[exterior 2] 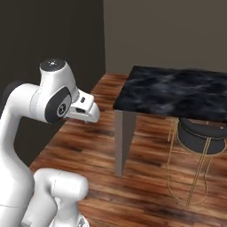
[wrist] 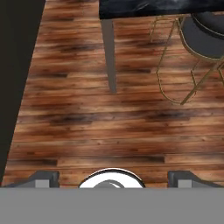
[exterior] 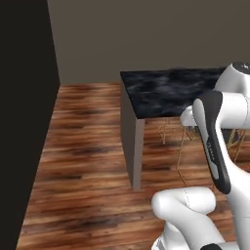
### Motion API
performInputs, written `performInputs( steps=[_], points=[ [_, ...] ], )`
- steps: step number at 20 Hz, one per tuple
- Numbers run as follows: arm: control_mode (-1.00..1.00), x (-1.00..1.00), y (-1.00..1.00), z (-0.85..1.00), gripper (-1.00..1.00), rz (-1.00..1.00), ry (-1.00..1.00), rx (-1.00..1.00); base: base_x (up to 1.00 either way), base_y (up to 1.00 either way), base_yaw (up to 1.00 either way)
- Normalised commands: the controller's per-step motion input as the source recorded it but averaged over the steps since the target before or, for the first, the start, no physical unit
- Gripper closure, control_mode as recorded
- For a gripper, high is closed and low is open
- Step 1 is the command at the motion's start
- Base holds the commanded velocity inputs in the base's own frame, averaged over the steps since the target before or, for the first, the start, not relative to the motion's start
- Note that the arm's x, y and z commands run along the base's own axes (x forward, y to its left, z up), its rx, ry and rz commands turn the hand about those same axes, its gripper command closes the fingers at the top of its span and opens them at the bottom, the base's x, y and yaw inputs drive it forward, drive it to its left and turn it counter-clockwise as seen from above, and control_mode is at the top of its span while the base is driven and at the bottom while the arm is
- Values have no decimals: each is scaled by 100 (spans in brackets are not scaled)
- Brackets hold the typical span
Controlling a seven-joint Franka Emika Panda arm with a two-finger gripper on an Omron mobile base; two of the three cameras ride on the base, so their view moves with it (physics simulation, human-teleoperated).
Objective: There is a tray on the dining counter. Grab the cup, mug, and pitcher and place them on the tray. The pitcher may be placed next to the tray if it cannot fit the tray.
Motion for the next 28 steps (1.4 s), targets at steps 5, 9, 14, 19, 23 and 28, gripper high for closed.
performInputs(
  steps=[5,9,14,19,23,28],
  points=[
    [100,0,0,0,-100,0,0,0,51,100,-8],
    [100,0,0,0,-100,0,0,0,87,100,-2],
    [100,0,0,0,-100,0,0,0,100,100,0],
    [100,0,0,0,-100,0,0,0,100,63,-1],
    [100,0,0,0,-100,0,0,0,100,8,-3],
    [100,0,0,0,-100,0,0,0,100,0,-4]
  ],
)
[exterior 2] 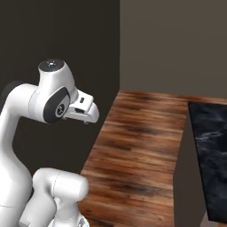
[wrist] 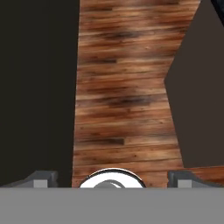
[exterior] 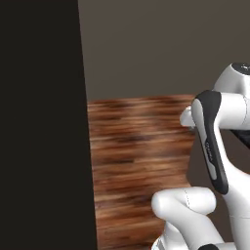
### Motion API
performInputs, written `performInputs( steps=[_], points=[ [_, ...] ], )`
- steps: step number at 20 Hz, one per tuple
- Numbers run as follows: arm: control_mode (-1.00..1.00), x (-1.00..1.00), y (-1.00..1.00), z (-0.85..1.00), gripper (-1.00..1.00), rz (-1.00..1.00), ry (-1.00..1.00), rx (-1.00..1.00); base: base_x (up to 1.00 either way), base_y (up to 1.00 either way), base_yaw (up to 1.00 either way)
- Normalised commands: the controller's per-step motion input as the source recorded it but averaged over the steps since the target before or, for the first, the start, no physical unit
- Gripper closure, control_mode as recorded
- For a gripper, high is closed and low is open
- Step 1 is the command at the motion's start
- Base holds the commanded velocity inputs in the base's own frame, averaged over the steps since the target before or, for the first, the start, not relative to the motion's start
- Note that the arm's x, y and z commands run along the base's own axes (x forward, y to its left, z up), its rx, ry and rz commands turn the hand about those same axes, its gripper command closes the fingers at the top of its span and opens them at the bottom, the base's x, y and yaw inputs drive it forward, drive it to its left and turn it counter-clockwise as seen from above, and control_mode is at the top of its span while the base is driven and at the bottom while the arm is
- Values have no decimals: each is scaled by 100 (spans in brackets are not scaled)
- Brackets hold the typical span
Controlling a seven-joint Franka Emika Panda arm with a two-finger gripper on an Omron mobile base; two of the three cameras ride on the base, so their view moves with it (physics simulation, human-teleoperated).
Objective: There is a tray on the dining counter. Grab the cup, mug, and pitcher and place them on the tray. The pitcher may be placed next to the tray if it cannot fit the tray.
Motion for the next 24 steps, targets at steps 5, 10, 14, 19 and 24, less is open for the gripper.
performInputs(
  steps=[5,10,14,19,24],
  points=[
    [100,0,0,0,-100,0,0,0,100,0,-4],
    [100,0,0,0,-100,0,0,0,100,0,-4],
    [100,0,0,0,-100,0,0,0,100,0,-4],
    [100,0,0,0,-100,0,0,0,100,0,-4],
    [100,0,0,0,-100,0,0,0,100,1,-7]
  ],
)
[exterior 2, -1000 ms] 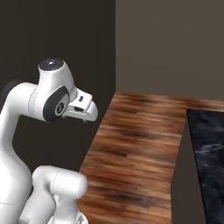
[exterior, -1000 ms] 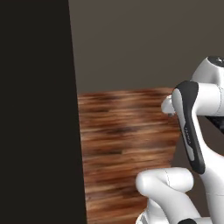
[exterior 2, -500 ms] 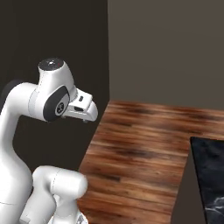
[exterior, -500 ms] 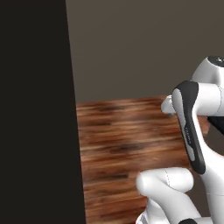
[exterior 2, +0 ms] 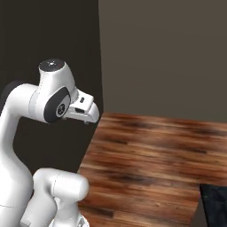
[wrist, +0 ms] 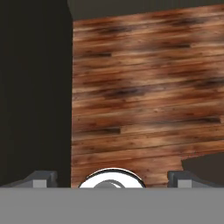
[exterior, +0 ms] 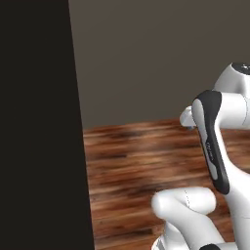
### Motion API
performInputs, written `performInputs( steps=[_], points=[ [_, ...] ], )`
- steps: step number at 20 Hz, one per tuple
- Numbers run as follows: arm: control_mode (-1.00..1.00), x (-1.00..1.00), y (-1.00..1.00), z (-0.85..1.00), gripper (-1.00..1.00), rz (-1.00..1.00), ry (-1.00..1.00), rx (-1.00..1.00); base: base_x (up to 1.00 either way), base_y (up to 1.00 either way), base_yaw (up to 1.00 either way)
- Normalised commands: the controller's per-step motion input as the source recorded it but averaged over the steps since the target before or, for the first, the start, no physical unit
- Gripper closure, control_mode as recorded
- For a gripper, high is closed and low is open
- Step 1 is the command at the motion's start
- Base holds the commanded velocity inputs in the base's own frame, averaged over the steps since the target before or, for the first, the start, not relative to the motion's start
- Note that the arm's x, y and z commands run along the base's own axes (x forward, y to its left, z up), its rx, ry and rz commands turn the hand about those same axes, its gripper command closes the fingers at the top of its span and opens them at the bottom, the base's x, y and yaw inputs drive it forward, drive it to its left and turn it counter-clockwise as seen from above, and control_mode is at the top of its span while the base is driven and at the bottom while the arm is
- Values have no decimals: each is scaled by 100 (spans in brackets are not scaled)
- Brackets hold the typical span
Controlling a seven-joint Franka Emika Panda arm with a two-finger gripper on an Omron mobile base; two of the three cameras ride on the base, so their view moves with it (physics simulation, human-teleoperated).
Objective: There is a tray on the dining counter. Grab the cup, mug, and pitcher and place them on the tray. The pitcher may be placed next to the tray if it cannot fit the tray.
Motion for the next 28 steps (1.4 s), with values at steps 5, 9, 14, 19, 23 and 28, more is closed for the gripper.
performInputs(
  steps=[5,9,14,19,23,28],
  points=[
    [100,0,0,0,-100,0,0,0,100,1,-15],
    [100,0,0,0,-100,0,0,0,100,0,-35],
    [100,0,0,0,-100,0,0,0,100,0,-63],
    [100,0,0,0,-100,0,0,0,100,0,-77],
    [100,0,0,0,-100,0,0,0,100,0,-78],
    [100,0,0,0,-100,0,0,0,100,0,-77]
  ],
)
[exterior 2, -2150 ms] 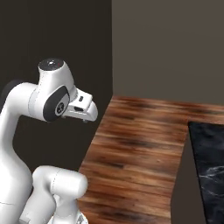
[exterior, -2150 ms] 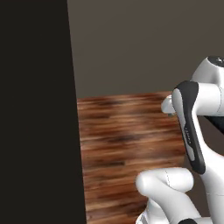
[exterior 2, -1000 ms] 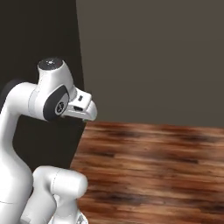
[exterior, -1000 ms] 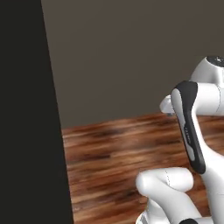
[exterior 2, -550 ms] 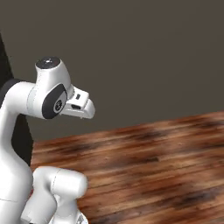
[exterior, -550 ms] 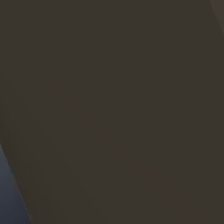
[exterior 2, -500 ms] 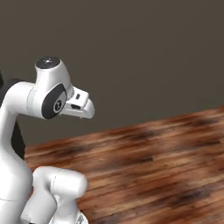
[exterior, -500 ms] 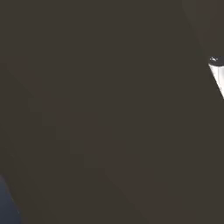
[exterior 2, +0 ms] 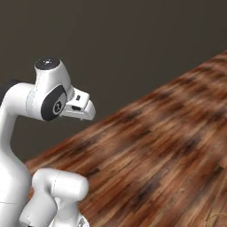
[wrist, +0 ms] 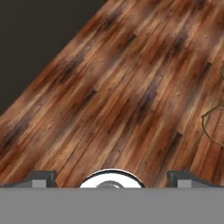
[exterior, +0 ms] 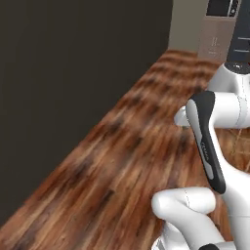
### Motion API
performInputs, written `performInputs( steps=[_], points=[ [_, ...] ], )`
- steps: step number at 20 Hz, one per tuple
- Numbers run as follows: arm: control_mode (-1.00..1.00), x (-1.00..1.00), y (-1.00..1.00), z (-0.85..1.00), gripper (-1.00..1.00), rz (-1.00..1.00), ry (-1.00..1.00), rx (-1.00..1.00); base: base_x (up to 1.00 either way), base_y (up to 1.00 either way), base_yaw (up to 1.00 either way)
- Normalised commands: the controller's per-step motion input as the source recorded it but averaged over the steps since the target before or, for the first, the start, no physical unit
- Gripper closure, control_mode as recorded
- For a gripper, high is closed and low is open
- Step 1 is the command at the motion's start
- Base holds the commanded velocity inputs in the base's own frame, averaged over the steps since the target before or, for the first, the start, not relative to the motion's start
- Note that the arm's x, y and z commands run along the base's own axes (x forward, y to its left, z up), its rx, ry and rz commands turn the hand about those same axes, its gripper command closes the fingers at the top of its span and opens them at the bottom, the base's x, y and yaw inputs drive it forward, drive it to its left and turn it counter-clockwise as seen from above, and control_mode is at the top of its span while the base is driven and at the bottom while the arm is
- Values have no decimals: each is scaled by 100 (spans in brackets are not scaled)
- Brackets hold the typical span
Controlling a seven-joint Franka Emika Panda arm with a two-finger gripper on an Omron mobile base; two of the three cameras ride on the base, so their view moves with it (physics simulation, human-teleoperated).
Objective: There is a tray on the dining counter. Grab the cup, mug, and pitcher and place them on the tray. The pitcher may be placed next to the tray if it cannot fit the tray.
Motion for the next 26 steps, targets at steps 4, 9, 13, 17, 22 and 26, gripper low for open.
performInputs(
  steps=[4,9,13,17,22,26],
  points=[
    [100,0,0,0,-100,0,0,0,100,0,-74],
    [100,0,0,0,-100,0,0,0,100,3,-70],
    [100,0,0,0,-100,0,0,0,99,48,-50],
    [100,0,0,0,-100,0,0,0,66,85,-28],
    [100,0,0,0,-100,0,0,0,76,100,-12],
    [100,0,0,0,-100,0,0,0,100,68,0]
  ],
)
